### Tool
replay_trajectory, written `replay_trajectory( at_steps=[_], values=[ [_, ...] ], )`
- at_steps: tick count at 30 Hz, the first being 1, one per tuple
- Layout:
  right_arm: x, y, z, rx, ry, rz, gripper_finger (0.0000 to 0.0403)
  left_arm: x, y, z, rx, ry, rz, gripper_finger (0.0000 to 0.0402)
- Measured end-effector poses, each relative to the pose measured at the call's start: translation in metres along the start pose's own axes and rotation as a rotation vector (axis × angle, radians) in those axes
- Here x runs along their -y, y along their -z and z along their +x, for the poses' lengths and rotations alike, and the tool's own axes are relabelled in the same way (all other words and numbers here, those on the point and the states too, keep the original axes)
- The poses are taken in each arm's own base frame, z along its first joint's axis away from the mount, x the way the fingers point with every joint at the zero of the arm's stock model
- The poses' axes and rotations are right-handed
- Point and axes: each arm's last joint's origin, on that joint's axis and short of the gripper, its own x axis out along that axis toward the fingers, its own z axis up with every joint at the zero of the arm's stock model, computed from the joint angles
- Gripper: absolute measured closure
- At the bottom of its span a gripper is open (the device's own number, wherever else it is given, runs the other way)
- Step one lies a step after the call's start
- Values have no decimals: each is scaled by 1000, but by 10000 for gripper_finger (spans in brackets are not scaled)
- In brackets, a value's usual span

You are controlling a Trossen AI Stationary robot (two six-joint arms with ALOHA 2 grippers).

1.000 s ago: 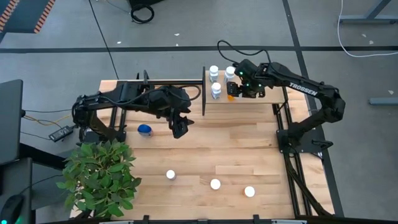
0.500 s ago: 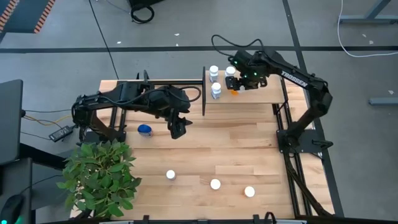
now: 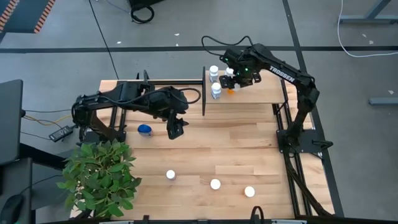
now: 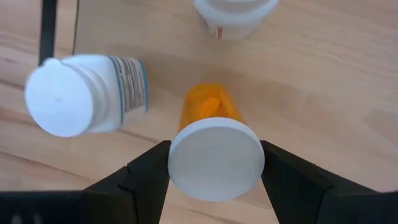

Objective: Pick and place medicine bottles onto shelf by color
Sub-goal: Put the top orange medicine bottle on the shelf

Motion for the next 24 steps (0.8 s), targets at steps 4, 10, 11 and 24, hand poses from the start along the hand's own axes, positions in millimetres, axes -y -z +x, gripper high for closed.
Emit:
replay_trajectory(
  at_steps=[4, 10, 11, 24],
  values=[
    [0, 1, 0, -3, 0, -4, 162, 0, 0, 0, 0, 0, 0, 170],
    [-1, 0, 1, -8, 5, -5, 162, 0, 0, 0, 1, 0, 0, 170],
    [-1, 0, 2, -11, 8, -5, 162, 0, 0, 0, 2, 1, 0, 170],
    [0, -1, 4, -2, 35, 15, 162, 0, -2, 0, 19, 5, -3, 170]
  ],
)
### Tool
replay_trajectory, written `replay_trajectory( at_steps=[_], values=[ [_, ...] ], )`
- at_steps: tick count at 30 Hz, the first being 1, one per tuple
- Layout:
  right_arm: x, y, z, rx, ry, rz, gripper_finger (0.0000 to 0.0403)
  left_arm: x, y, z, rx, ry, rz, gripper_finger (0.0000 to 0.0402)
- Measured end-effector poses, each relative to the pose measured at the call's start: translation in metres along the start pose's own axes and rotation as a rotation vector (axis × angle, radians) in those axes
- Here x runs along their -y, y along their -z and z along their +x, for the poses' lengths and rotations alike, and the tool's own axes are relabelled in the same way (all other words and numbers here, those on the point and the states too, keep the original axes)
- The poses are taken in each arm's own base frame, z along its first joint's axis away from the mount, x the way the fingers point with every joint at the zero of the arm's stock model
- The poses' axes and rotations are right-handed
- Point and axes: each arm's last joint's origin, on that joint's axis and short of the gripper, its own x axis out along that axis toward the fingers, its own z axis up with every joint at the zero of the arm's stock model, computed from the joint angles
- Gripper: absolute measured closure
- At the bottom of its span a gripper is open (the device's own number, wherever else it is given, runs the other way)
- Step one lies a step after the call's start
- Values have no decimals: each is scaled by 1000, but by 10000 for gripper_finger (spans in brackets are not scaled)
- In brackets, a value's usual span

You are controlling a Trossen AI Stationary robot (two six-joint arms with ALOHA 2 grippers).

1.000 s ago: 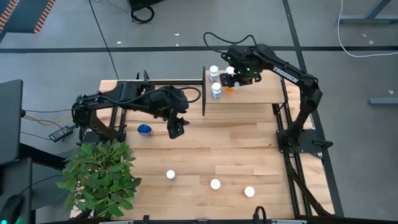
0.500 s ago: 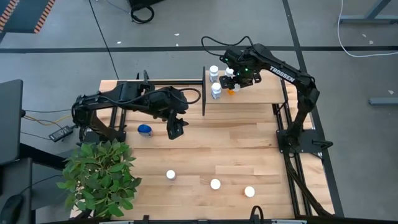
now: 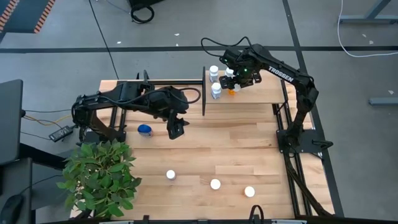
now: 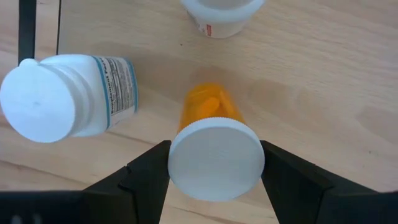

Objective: Pick and place medicine bottles onto shelf by color
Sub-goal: Put the top orange medicine bottle on the shelf

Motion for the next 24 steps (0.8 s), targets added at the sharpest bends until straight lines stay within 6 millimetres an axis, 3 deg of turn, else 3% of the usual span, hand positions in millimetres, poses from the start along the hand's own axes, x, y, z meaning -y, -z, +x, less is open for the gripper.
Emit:
replay_trajectory(
  at_steps=[24],
  values=[
    [-4, 3, 0, 21, 6, 76, 162, 0, 0, 0, -1, -1, 17, 170]
  ],
)
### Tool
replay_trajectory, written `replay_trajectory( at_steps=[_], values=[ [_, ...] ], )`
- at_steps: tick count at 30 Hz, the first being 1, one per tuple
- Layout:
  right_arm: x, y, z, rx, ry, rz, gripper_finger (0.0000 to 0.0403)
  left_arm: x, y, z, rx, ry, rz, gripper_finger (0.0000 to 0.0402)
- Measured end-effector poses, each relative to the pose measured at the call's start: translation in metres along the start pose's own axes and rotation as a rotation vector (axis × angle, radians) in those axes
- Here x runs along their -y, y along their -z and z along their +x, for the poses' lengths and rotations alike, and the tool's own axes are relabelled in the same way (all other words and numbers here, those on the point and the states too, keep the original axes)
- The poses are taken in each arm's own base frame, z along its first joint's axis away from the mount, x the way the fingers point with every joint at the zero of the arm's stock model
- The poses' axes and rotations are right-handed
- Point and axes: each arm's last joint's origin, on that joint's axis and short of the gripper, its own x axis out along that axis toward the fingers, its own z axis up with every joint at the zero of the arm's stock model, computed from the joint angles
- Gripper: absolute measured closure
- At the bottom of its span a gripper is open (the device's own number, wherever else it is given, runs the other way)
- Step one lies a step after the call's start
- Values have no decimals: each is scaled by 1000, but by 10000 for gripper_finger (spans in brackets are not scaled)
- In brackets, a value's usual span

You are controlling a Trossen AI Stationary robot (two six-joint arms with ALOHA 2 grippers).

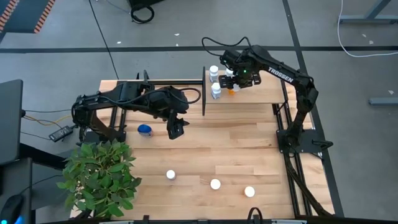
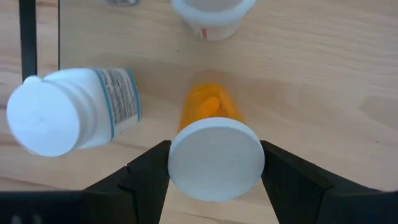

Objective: Pick and place medicine bottles onto shelf by color
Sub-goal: Put the top orange medicine bottle on the shelf

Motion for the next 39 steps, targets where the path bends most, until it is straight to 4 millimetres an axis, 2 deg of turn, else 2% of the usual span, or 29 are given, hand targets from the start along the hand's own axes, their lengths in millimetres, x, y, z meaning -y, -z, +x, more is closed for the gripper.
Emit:
replay_trajectory(
  at_steps=[8, 16, 39],
  values=[
    [-1, 1, 1, -3, 4, 24, 162, 0, 0, 0, 0, 0, 1, 170],
    [-10, 0, 14, -36, 11, 6, 162, 0, 2, 0, -17, -4, 4, 170],
    [-9, 0, 14, -37, 26, -31, 157, -1, 4, 0, -41, -9, 16, 170]
  ],
)
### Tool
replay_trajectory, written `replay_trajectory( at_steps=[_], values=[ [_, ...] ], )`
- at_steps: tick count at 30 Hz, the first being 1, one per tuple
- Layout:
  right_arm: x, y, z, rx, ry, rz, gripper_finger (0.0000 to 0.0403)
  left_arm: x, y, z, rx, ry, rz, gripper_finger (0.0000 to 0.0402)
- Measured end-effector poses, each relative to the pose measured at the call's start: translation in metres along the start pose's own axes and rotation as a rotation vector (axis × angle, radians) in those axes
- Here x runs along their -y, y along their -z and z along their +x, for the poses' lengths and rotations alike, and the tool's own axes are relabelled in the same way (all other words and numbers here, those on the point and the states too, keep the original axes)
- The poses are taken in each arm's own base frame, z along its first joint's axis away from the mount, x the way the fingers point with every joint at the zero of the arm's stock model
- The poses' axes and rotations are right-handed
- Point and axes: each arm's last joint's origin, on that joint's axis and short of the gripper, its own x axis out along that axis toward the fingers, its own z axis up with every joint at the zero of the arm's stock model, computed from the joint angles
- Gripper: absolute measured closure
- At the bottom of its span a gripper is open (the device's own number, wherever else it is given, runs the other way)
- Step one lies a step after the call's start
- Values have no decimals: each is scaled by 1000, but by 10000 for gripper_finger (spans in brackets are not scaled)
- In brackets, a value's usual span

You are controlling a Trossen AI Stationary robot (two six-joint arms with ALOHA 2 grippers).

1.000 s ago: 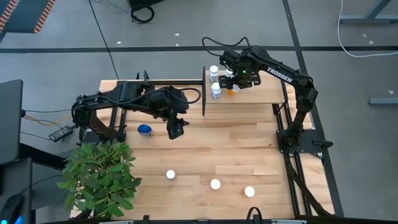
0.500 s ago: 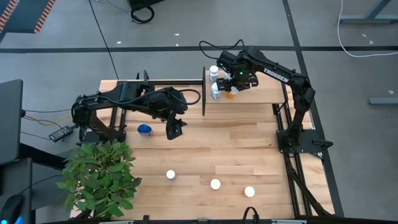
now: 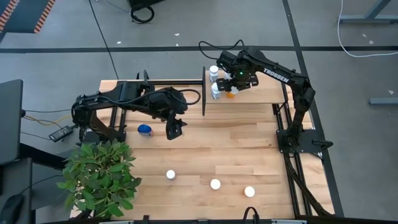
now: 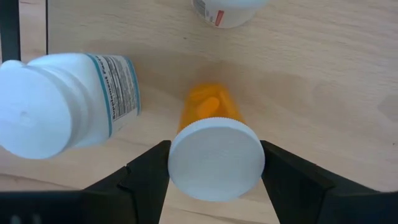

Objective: Pick and place medicine bottles onto shelf by color
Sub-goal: Put the top orange medicine bottle on the shelf

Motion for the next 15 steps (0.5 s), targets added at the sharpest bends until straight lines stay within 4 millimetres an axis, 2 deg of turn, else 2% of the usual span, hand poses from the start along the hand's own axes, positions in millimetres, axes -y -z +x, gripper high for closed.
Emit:
replay_trajectory(
  at_steps=[9, 15],
  values=[
    [0, 0, 0, -9, -6, -3, 130, 0, 1, 0, -13, -3, 2, 170],
    [-1, -1, 0, 5, -10, -18, 127, -1, 3, 0, -30, -7, 4, 170]
  ],
)
